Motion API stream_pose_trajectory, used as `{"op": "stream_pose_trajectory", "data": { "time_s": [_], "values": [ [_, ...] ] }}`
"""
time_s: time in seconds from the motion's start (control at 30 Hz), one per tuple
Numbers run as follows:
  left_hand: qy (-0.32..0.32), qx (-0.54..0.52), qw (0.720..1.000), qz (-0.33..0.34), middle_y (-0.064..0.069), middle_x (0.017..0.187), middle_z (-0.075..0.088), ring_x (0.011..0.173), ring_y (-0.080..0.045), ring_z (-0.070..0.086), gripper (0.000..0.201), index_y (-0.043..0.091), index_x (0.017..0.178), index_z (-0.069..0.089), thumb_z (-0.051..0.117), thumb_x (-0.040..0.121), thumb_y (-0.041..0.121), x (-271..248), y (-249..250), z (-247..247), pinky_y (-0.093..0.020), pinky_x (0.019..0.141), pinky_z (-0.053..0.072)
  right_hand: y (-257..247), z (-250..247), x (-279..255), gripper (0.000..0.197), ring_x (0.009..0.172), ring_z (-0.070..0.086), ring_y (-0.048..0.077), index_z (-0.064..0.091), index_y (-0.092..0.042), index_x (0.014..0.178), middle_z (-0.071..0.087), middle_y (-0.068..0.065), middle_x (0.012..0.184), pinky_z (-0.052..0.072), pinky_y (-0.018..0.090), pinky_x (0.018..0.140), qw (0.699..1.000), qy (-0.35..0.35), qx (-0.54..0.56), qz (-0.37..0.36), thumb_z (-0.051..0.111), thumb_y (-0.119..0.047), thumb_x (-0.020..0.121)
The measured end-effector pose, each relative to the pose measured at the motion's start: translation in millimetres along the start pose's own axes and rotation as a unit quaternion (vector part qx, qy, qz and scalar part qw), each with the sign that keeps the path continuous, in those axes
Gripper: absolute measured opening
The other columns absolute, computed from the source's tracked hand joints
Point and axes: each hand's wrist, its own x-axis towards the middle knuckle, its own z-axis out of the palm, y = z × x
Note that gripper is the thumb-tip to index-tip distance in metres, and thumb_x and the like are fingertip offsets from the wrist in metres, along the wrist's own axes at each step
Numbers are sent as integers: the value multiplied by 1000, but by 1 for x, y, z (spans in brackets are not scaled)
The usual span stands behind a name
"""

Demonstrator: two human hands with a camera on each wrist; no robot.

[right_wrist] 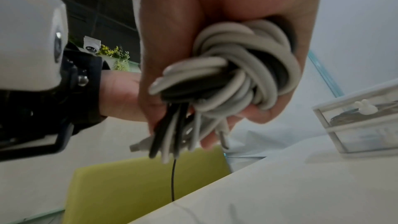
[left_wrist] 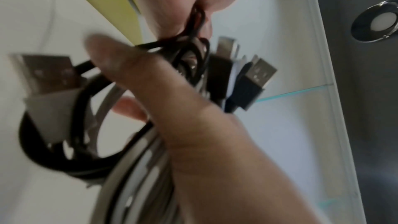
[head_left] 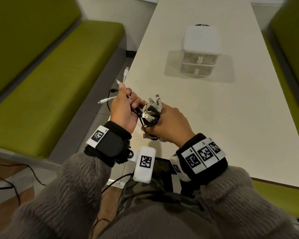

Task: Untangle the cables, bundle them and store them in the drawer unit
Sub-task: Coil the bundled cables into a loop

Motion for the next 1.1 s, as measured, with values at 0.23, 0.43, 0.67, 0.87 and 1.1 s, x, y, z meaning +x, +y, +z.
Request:
{"op": "stream_pose_trajectory", "data": {
  "time_s": [0.23, 0.43, 0.67, 0.87, 1.1],
  "values": [
    [-58, -3, 998, -31, 7, 49, 29, 43, -7, 33, 35, 17, 71, 42, 37, 99, 38, -1, 0, 4, -28, 68, 52, 9, -13, 6, 21, 85, 64, 25, 56, -26, 74, 66, 2, 81, 53, 46, 83, 988, -53, 144, 33, 74, -17, 71],
    [-96, 22, 995, -21, 7, 55, 36, 51, -6, 40, 27, 17, 73, 44, 41, 99, 22, 2, 6, 7, -32, 83, 51, 14, -14, 4, 23, 84, 62, 23, 52, -26, 71, 61, -3, 77, 52, 44, 84, 981, -44, 182, 47, 74, -18, 72],
    [-129, 38, 991, -18, 5, 59, 42, 56, -7, 47, 26, 15, 74, 45, 40, 99, 15, 1, 13, 3, -40, 97, 45, 17, -11, 0, 30, 85, 61, 21, 48, -31, 67, 57, -12, 72, 49, 35, 78, 980, 28, 190, 52, 75, -19, 74],
    [-134, -8, 991, -8, 8, 56, 35, 47, -5, 34, 30, 18, 71, 38, 37, 101, 22, 3, 11, 10, -27, 73, 51, 17, -10, 5, 16, 94, 69, 21, 67, -16, 82, 74, 6, 91, 52, 40, 93, 943, -16, 329, 56, 73, -5, 73],
    [-126, 13, 991, -35, 6, 53, 30, 47, -7, 34, 39, 18, 63, 32, 35, 101, 28, -6, -5, 3, -21, 61, 39, 15, -19, 3, 22, 86, 68, 4, 70, -21, 87, 72, -9, 83, 51, 18, 80, 919, -40, 393, -10, 81, -9, 72]
  ]
}}
